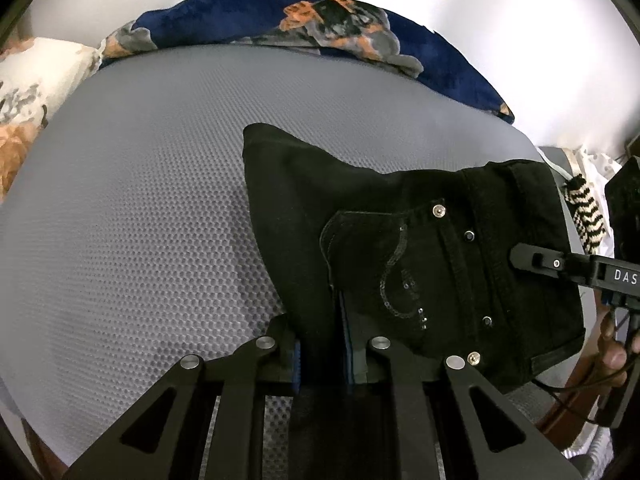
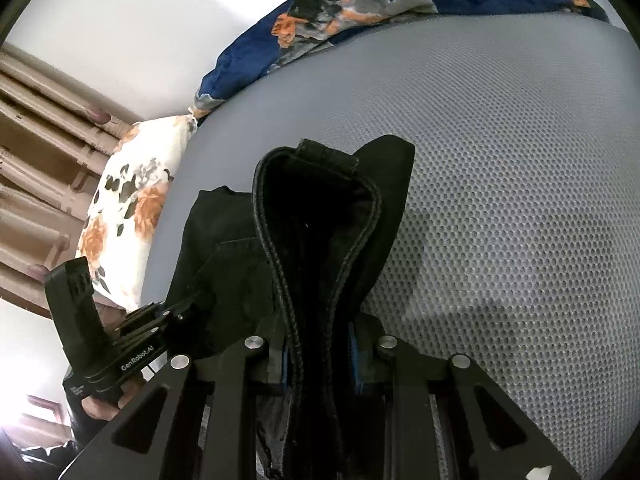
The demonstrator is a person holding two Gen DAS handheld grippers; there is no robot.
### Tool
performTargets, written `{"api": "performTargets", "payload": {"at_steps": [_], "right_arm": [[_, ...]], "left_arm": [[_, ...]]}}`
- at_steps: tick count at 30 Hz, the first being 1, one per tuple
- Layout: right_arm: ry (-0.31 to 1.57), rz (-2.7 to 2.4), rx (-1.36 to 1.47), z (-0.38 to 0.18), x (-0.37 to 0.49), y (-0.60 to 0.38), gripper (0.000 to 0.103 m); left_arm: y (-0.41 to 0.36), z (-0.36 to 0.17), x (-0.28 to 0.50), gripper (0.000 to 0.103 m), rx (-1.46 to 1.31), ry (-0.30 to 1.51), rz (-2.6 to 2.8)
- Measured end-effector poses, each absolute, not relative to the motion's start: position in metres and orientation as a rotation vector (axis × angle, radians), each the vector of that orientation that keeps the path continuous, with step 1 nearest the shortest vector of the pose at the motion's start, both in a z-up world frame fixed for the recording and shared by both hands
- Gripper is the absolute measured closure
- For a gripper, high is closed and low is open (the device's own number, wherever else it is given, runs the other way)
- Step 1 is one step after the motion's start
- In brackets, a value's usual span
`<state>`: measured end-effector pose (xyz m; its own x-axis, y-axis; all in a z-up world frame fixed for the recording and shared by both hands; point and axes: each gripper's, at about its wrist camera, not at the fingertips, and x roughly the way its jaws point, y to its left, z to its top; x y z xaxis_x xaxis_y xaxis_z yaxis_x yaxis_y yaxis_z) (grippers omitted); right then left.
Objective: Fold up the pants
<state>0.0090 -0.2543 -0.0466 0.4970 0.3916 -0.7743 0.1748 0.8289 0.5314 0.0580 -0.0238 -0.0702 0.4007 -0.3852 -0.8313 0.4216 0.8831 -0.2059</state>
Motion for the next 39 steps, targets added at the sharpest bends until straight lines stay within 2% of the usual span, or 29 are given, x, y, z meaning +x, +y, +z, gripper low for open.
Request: {"api": "performTargets", "payload": {"at_steps": [18,39], "right_arm": [[1.017,0.185,0.574,-0.026,0.063,-0.262,0.083],[1.032,0.179,0.558,-0.036,0.168,-0.286,0.083]], "left_arm": [[-0.029,-0.045,0.106,0.088,0.065,0.971,-0.488],[-0.054,-0.038,0.212,0.088,0.111,0.946,-0.464]]}}
